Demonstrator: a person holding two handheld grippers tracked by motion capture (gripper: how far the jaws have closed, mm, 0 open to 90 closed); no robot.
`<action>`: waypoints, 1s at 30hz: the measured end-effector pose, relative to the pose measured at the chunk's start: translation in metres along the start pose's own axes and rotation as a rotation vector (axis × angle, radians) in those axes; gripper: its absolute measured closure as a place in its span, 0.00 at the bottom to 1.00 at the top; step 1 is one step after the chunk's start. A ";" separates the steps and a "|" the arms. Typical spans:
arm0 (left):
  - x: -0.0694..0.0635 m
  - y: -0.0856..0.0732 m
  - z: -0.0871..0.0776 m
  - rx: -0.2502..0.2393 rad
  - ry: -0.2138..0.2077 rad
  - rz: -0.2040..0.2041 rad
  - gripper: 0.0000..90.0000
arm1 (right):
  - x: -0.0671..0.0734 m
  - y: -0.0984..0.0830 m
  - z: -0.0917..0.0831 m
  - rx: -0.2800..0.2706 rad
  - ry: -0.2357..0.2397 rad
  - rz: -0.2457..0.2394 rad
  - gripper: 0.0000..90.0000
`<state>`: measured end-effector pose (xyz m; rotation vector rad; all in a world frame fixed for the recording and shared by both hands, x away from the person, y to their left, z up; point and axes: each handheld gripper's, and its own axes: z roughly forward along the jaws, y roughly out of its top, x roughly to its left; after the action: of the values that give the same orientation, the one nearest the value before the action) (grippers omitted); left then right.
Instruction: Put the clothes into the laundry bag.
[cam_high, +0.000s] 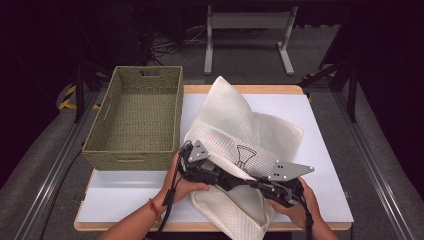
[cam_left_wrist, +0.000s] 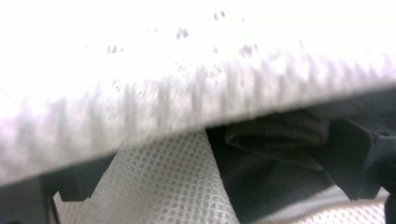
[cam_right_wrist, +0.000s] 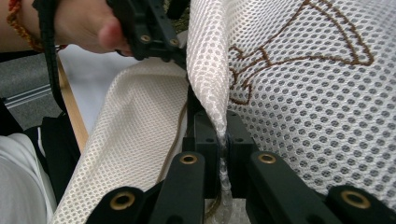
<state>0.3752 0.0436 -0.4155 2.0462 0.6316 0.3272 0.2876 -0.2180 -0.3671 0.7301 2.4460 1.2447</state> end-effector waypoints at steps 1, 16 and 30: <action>0.001 0.000 0.002 0.001 -0.009 -0.005 0.12 | 0.000 0.000 0.000 0.002 0.001 0.001 0.97; -0.008 0.006 0.006 -0.073 -0.132 0.084 0.90 | -0.005 -0.001 -0.001 -0.013 -0.018 0.022 0.97; 0.000 0.008 0.031 -0.115 -0.034 0.105 0.86 | 0.005 -0.008 0.020 0.045 0.067 0.058 0.96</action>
<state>0.3917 0.0180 -0.4252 1.9737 0.4747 0.3807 0.2905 -0.2058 -0.3853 0.7890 2.5312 1.2575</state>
